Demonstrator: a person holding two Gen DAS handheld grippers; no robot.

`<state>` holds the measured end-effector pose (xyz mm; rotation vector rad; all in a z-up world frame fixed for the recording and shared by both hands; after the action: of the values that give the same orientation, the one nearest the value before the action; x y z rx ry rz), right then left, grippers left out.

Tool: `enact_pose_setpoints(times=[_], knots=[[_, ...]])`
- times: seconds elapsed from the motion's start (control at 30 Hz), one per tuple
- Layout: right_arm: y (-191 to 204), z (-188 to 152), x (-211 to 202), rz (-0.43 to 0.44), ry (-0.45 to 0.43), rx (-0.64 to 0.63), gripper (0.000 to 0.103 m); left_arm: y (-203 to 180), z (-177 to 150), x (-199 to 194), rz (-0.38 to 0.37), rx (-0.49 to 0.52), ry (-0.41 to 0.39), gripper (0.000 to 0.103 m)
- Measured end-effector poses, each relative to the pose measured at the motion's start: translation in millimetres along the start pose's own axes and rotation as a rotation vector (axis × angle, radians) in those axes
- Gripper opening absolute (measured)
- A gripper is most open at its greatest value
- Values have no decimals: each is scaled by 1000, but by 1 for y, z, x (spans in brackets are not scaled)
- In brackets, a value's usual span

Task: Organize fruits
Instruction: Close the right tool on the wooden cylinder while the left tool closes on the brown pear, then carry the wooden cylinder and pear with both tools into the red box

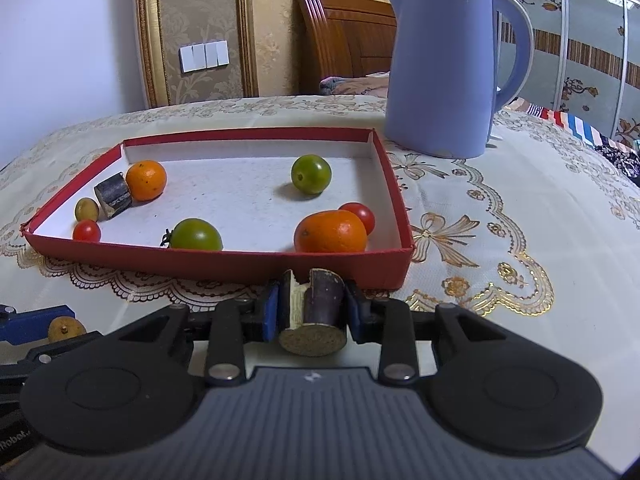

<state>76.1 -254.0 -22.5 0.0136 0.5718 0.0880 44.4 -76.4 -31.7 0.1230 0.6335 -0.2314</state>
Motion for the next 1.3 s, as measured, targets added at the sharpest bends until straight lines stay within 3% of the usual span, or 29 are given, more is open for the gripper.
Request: enact_pose_setpoints(times=[0.3,0.53,0.87,1.3], knots=[[-2,-1,-9,8,-30,11,32,9,2,-3,34,-39,-22,30],[-4,-1,-21,0,-89,21,32,20,13,-16,42,-109,-95,30],[-8,4,-30,-30,-147,37,32,21,26,-14,82,-114,-108,30],[-9,31,-27,-60,-181,3,32,30,48,12,113,-152,-63,30]])
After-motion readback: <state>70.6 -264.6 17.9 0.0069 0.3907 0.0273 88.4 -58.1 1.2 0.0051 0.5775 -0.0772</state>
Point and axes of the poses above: each gripper's, at about its wrist camera, not at the fingertips, and x roughly the way its jaws point, y to its left, z to its top, the point moved 4 cm from there along x, roughly the way its jaws point, and after that the axes turned 2 degrees about -x, right-handed, at the moved point
